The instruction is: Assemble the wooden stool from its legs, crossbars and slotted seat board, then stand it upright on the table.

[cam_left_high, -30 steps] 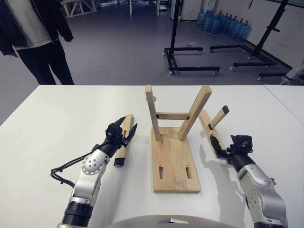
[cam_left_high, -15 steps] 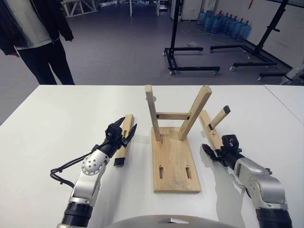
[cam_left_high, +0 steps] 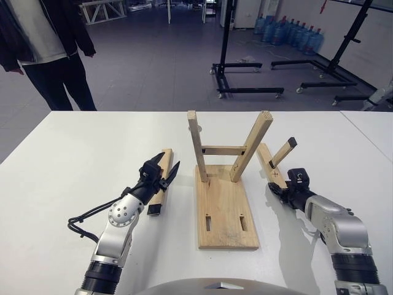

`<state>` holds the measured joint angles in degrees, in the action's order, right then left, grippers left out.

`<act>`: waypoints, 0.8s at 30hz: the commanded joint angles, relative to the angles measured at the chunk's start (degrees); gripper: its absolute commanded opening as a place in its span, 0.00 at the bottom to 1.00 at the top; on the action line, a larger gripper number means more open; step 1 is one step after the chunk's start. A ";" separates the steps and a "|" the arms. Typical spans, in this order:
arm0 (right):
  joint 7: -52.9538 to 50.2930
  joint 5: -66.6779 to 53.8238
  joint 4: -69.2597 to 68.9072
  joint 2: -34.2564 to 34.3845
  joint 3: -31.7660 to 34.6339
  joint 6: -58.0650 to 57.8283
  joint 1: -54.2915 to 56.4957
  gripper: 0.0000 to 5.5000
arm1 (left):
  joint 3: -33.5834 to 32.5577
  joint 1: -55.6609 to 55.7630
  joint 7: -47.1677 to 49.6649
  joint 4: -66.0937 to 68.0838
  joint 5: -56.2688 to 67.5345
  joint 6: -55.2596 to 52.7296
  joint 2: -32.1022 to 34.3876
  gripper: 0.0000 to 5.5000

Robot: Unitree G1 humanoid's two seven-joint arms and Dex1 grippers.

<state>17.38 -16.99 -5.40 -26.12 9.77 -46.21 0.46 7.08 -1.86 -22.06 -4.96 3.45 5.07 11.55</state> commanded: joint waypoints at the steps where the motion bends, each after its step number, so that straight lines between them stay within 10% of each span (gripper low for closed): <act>1: -0.37 -0.55 2.15 2.23 0.67 -1.04 -2.27 0.38 | -0.20 -0.14 -2.27 -2.15 4.16 -0.72 -0.69 0.53; 13: 19.12 -35.89 -7.65 6.34 20.98 12.75 6.81 0.37 | -6.04 -2.35 -19.82 -16.90 46.33 -24.35 3.19 0.53; 18: 30.34 -61.08 -19.86 -1.99 20.33 -1.05 1.61 0.37 | -9.16 -1.17 -22.43 -19.50 60.16 -33.02 5.88 0.62; 24: 37.62 -53.85 -21.72 -6.19 6.73 -2.87 -0.51 0.37 | -9.03 1.56 -21.77 -20.37 66.56 -39.02 6.86 0.78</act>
<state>53.17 -74.01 -27.68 -31.50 20.01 -49.77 -0.31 -2.60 -2.04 -44.70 -25.04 69.38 -32.18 17.79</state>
